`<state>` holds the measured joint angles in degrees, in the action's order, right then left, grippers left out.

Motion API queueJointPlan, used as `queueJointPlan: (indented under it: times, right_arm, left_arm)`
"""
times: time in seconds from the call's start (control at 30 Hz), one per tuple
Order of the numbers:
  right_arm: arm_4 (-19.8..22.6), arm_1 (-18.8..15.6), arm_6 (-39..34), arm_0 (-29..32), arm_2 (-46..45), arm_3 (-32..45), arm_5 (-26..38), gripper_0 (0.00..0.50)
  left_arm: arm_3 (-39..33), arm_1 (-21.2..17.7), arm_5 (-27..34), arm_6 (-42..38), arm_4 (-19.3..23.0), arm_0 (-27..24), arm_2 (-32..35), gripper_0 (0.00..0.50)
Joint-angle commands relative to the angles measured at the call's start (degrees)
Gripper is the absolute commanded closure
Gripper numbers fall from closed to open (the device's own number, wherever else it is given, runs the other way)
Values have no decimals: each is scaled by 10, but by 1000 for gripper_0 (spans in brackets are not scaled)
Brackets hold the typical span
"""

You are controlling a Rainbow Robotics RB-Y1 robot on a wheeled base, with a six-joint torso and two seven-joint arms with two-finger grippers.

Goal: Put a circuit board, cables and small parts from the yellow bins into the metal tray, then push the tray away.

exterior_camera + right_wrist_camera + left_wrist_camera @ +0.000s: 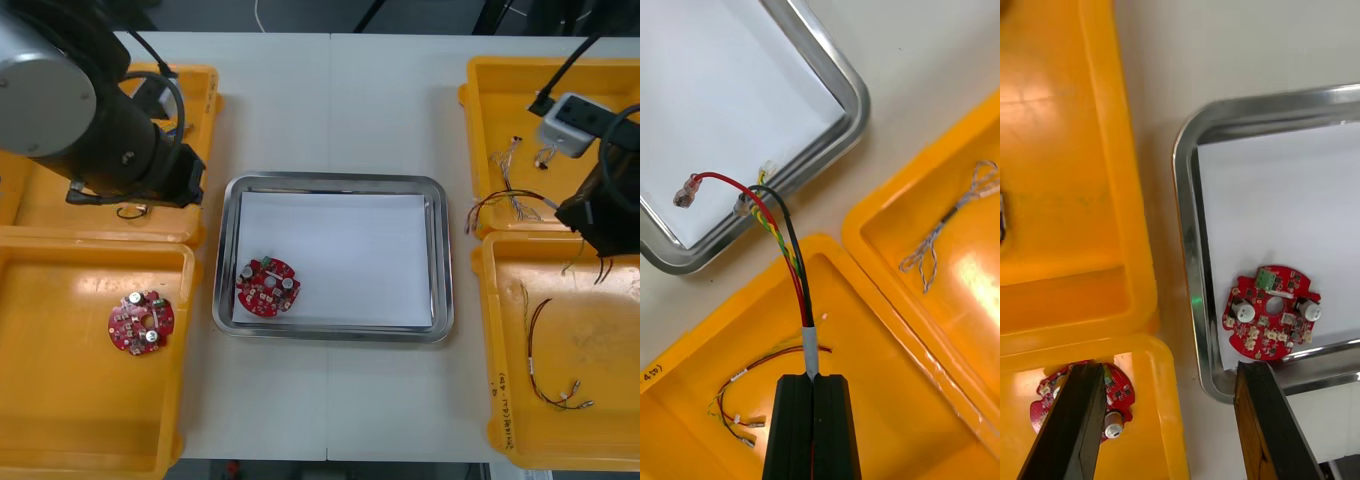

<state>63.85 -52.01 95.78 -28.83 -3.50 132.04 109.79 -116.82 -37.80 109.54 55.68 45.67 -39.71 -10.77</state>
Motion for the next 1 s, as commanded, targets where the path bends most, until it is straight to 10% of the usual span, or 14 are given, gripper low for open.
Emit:
queueJointPlan:
  times: [0.03, 1.0]
  right_arm:
    - [1, -17, -18, -76, 74, 12, 2, 500]
    - [-171, 165, 67, -185, 312, -77, 2, 500]
  left_arm:
    - [-8, -16, 5, -16, 11, -20, 42, 0]
    - [278, -32, -54, 300, -57, -78, 155, 0]
